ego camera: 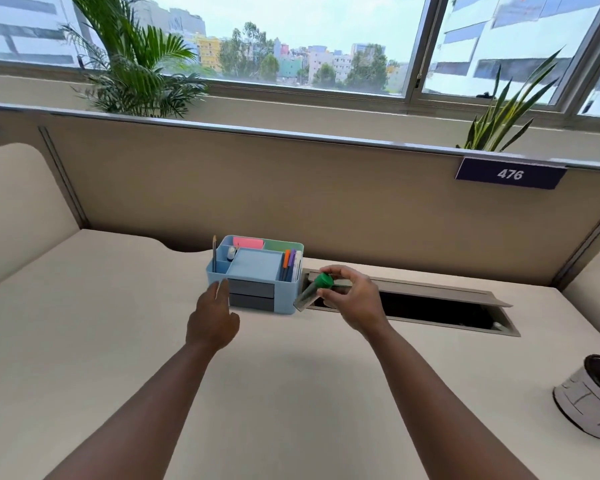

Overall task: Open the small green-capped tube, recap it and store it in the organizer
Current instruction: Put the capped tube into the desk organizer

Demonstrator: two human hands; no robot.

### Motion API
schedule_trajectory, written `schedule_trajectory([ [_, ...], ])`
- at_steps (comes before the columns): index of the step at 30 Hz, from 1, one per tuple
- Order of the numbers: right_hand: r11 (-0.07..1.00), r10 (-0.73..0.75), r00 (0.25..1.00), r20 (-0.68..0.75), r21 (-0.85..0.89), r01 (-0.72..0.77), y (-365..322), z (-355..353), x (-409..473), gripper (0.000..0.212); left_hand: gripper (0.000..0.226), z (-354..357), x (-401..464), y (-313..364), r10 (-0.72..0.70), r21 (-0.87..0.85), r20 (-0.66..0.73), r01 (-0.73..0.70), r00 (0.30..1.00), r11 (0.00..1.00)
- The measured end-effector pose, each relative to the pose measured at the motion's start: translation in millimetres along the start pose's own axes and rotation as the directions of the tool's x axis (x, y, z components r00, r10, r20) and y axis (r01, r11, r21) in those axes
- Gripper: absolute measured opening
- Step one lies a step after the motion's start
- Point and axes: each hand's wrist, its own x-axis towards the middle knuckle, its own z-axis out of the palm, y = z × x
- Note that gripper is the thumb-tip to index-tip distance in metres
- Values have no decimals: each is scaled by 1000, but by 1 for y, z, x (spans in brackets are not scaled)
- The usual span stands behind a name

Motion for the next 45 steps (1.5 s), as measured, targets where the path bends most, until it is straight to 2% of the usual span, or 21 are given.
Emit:
schedule_trajectory([
  [4,999,-22,1000,-10,-42,21,-2,33,27,33,68,-6,28,-24,37,-4,-7,-37,999,999],
  [11,999,-40,999,-16,-11,40,-5,106,66,32,80,6,58,-62,115,173,8,-115,993,978],
  [16,984,-166,986,-31,-65,163,-10,150,79,34,78,22,65,-75,163,97,-34,-159,986,983],
  [21,945,-285,958,13,-162,283,-16,174,92,34,78,31,66,-83,197,73,-79,-191,977,979],
  [26,910,-259,956,137,-297,289,-7,190,95,37,78,37,64,-83,194,52,-68,-191,979,980],
  [35,855,-153,966,209,-463,236,9,208,99,38,80,37,67,-87,194,63,-30,-192,981,979],
  [41,681,-133,923,360,-644,349,10,213,99,42,84,35,66,-87,193,85,7,-192,981,978],
  [45,691,-93,904,416,-627,360,6,203,92,49,85,27,65,-87,203,128,45,-207,978,970],
])
